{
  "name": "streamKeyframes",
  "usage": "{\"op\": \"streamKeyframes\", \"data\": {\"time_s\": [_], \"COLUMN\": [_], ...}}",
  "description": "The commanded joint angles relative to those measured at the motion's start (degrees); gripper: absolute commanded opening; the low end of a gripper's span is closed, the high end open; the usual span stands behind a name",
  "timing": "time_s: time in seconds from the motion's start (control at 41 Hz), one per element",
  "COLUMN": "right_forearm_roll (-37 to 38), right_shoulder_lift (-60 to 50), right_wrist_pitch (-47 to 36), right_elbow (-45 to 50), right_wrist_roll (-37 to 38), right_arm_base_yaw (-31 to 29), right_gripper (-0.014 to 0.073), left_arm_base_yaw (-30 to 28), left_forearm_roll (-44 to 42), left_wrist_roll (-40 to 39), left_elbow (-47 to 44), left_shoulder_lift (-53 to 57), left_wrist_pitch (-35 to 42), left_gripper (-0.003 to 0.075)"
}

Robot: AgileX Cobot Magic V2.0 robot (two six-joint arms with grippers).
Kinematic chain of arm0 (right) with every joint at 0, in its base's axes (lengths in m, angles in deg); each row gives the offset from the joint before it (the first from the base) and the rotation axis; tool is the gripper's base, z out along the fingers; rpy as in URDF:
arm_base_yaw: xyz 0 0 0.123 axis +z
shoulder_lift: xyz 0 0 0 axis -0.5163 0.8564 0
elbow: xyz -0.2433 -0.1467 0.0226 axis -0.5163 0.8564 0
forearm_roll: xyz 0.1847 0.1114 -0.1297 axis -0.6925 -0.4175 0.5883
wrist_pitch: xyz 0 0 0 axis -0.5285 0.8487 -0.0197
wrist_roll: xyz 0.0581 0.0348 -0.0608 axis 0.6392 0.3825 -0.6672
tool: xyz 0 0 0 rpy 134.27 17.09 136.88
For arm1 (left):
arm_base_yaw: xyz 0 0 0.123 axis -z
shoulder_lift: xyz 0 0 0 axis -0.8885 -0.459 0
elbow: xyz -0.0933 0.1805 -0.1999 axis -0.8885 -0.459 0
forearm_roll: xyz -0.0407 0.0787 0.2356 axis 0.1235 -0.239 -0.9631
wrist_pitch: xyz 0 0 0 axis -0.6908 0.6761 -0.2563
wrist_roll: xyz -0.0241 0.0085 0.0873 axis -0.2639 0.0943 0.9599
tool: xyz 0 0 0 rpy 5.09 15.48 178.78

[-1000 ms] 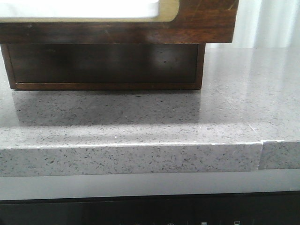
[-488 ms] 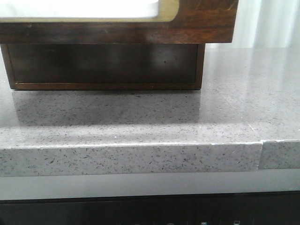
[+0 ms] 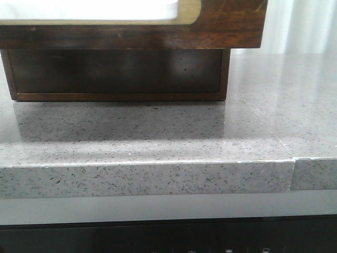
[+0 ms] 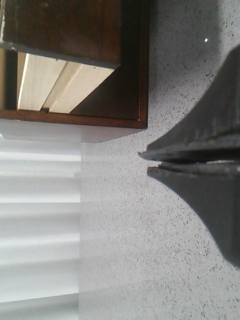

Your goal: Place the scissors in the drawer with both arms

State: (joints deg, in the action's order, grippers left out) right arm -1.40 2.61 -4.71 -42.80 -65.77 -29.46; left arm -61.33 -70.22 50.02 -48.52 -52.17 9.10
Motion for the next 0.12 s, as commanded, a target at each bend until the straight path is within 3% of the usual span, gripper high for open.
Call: {"op": "streamKeyframes", "data": {"time_s": [0.0,0.098], "right_forearm_roll": [0.70,0.70], "right_shoulder_lift": [-0.91,-0.91], "right_wrist_pitch": [-4.54,-4.54], "right_elbow": [0.09,0.09], "right_wrist_roll": [-0.22,-0.22], "right_arm_base_yaw": [-0.23,-0.23], "right_gripper": [-0.0067,-0.0067], "left_arm_base_yaw": [0.01,0.01], "left_forearm_roll": [0.00,0.00], "left_wrist_roll": [-0.44,-0.44], "left_elbow": [-1.42,-1.42], "left_shoulder_lift": [1.08,1.08], "left_wrist_pitch": [4.79,4.79], "left_gripper": [-0.0020,-0.0020]}}
